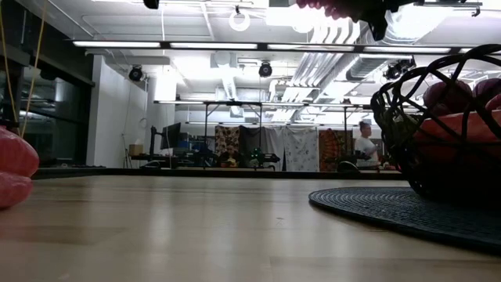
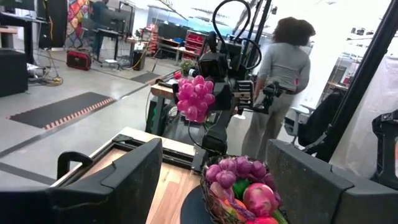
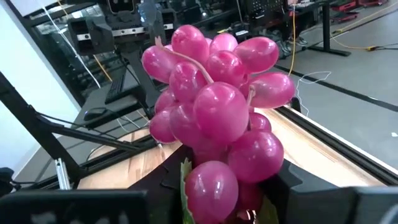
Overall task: Build produce basket
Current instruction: Put the purple grapes into the basket, then put the red bell pepper into the basket
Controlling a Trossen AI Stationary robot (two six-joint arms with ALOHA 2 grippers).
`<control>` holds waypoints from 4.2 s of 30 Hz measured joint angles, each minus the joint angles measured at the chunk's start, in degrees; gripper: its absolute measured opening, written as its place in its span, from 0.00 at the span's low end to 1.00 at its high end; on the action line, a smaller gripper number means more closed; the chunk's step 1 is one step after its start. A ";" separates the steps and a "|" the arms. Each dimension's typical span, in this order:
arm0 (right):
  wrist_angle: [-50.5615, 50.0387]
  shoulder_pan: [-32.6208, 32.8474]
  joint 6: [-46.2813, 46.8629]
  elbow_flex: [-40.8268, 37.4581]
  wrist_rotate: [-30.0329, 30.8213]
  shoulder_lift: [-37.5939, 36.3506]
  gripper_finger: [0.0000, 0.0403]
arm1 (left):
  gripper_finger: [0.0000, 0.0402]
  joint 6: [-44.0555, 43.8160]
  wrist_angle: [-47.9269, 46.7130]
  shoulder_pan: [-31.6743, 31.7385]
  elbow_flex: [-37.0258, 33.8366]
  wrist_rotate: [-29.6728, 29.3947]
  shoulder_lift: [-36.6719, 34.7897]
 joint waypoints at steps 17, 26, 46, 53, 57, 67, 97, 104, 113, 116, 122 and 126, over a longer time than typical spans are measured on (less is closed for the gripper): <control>-33.85 20.52 19.71 17.03 -15.69 9.09 0.27 | 0.69 0.02 2.11 0.02 0.02 0.48 0.00; -50.76 40.01 34.24 17.03 3.70 10.78 0.27 | 0.69 0.02 1.87 0.02 0.02 0.48 0.00; -41.46 48.81 58.95 -0.94 8.40 7.78 0.40 | 0.69 0.02 1.68 0.02 0.02 0.50 0.00; -41.13 45.19 55.80 -1.36 2.38 6.52 0.65 | 0.69 0.01 1.68 0.02 0.02 0.49 0.00; -43.50 42.05 55.62 -1.36 -3.24 3.20 0.70 | 0.69 -0.35 1.68 0.02 0.02 0.48 0.00; -39.24 36.84 55.79 -1.36 -6.10 -6.40 0.70 | 0.69 -0.39 1.73 0.02 0.02 0.48 0.00; 15.09 9.03 -2.73 -1.36 1.49 14.76 0.70 | 0.69 0.91 -3.42 -0.02 0.02 -0.67 -0.02; 18.42 7.29 -9.87 -1.36 1.76 12.27 0.70 | 0.69 3.71 -6.46 -0.02 0.02 -1.76 0.00; 19.08 7.30 -10.08 -1.36 2.16 12.24 0.70 | 0.69 5.63 -7.89 -0.02 0.02 -3.16 0.00; 19.08 7.30 -10.10 -1.36 2.16 12.24 0.70 | 0.69 6.57 -7.85 -0.02 0.02 -3.06 0.00; 19.11 7.30 -10.06 -1.36 2.16 12.24 0.70 | 0.69 6.51 -7.80 -0.02 0.02 -3.00 0.00; 19.10 7.30 -10.04 -1.36 2.16 12.24 0.70 | 0.69 6.55 -7.27 -0.02 0.02 -4.37 0.00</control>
